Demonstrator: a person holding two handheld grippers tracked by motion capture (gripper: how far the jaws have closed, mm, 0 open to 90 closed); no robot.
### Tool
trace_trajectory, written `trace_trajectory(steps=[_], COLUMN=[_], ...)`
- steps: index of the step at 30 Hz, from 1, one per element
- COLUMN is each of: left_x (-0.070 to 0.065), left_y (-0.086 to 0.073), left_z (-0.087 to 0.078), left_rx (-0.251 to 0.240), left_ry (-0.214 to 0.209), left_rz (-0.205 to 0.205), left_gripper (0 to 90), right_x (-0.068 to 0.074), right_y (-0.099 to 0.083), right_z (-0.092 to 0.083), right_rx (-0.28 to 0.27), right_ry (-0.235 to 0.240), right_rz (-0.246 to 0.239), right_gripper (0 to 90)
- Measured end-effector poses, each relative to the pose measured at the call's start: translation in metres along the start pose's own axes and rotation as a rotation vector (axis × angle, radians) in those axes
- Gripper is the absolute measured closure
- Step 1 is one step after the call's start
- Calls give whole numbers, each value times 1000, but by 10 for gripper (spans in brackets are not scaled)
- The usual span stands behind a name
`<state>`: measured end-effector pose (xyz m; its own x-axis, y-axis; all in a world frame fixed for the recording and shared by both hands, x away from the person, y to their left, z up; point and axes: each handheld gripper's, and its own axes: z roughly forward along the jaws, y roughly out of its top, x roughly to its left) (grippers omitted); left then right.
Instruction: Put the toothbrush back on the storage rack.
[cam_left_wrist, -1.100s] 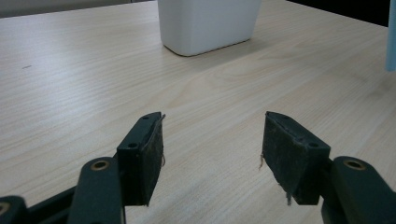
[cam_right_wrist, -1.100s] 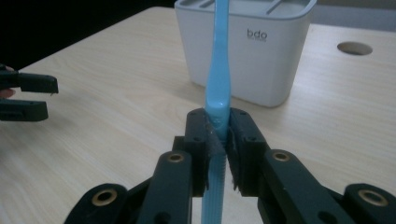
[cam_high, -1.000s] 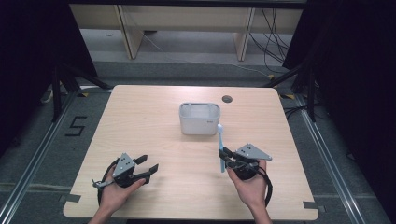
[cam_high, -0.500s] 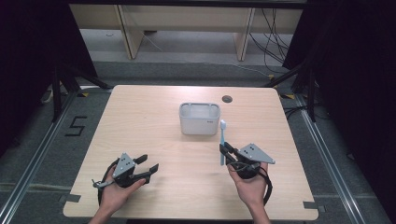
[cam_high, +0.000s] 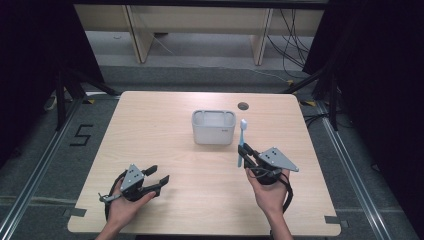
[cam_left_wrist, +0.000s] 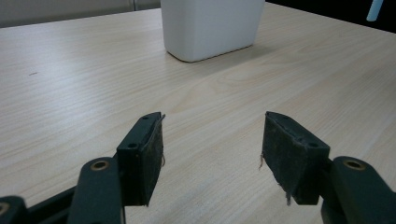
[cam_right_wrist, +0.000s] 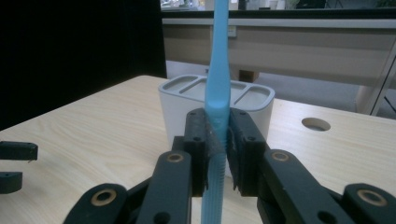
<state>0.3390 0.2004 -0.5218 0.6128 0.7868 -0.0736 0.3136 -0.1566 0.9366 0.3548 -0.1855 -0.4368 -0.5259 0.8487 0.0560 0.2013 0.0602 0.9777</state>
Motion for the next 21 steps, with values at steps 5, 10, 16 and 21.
trace_trajectory(steps=[5,10,16,21], left_x=[-1,-4,-5,-5], left_y=[-1,-1,-1,-1], left_z=[0,0,0,-1], left_rx=[-20,-9,-14,-13], left_ry=[3,20,27,36], left_rz=[-2,30,37,29], left_gripper=[384,387,392,394], right_x=[-1,-4,-7,-11], right_y=[5,12,19,24], right_z=[1,3,7,11], right_rx=[-9,-37,-57,-72], right_ry=[-1,-15,-17,-27], right_rz=[10,-7,-1,-12], right_gripper=[791,791,791,791])
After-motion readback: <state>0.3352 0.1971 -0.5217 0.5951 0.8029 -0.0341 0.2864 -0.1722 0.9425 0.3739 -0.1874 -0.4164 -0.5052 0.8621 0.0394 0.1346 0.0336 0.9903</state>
